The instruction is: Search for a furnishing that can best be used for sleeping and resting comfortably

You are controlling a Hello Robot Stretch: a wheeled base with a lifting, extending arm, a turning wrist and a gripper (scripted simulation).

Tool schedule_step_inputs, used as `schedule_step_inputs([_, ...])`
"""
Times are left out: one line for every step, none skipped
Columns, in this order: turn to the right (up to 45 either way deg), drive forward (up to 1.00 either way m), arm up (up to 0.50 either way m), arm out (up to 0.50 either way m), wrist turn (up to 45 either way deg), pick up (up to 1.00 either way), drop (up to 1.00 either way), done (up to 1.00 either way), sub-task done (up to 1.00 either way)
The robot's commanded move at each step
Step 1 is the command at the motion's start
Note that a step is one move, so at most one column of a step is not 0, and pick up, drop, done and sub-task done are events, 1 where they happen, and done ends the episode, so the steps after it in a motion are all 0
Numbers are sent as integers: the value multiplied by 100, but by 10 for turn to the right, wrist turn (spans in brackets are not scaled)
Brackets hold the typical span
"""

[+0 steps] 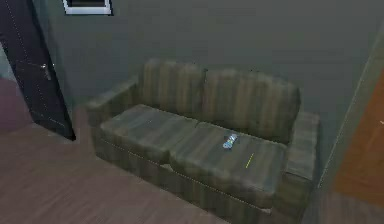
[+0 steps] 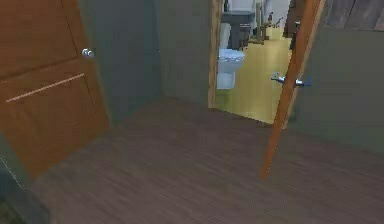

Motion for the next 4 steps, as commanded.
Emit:
schedule_step_inputs([450,0,0,0,0,0,0,0,0])
schedule_step_inputs([450,0,0,0,0,0,0,0,0])
schedule_step_inputs([60,0,0,0,0,0,0,0,0])
schedule_step_inputs([0,80,0,0,0,0,0,0,0])
